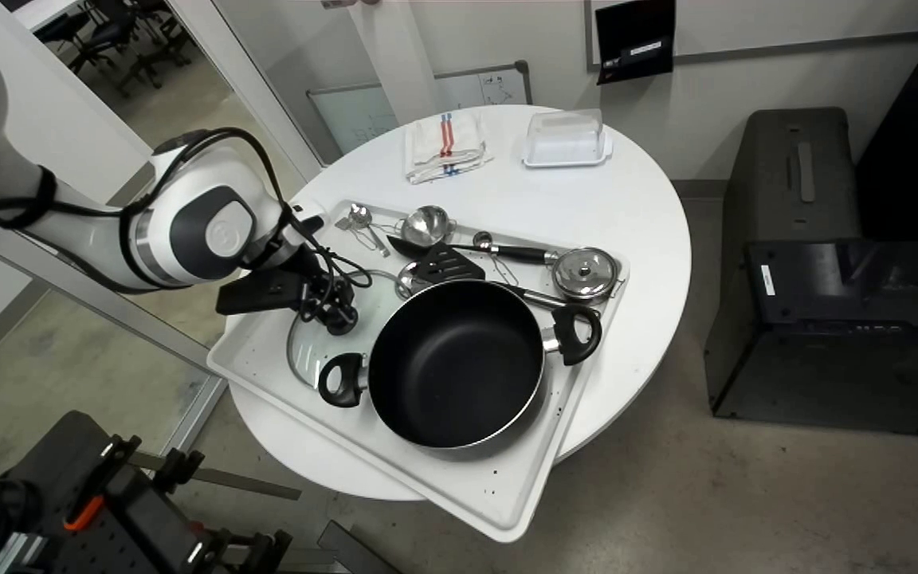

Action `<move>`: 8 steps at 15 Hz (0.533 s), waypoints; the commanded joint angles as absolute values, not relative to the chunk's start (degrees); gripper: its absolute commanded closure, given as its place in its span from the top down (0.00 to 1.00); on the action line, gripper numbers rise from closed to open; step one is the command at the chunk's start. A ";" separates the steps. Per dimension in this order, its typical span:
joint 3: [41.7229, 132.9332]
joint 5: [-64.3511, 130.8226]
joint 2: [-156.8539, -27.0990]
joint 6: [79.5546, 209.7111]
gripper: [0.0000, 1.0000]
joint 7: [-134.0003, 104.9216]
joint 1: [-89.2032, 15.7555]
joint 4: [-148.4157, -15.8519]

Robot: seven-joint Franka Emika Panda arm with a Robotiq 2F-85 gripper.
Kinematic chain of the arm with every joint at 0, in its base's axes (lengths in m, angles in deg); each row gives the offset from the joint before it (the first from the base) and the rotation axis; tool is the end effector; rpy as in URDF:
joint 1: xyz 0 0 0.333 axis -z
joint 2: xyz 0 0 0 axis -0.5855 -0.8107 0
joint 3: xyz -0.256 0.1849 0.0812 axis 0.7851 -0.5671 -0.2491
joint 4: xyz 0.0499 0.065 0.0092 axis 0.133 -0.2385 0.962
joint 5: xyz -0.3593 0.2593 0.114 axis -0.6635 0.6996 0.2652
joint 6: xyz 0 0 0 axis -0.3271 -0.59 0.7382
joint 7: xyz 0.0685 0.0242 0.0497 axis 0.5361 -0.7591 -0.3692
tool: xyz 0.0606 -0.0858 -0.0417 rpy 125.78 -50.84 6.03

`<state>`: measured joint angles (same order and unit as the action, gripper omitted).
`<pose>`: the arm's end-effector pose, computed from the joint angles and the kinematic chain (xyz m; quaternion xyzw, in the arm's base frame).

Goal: Remove the lid from the pot

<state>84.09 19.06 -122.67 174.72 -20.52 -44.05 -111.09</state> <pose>0.5364 0.0855 -0.0494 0.9736 0.2225 -0.0317 0.0408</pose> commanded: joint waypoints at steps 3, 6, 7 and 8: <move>82.50 20.57 -122.06 175.64 0.83 -23.96 -42.68 -112.13; 81.70 20.37 -120.03 175.89 0.99 -25.14 -42.06 -114.86; 81.57 20.43 -119.29 175.81 1.00 -25.29 -41.99 -115.81; 81.58 20.35 -118.29 175.82 1.00 -25.39 -42.00 -117.05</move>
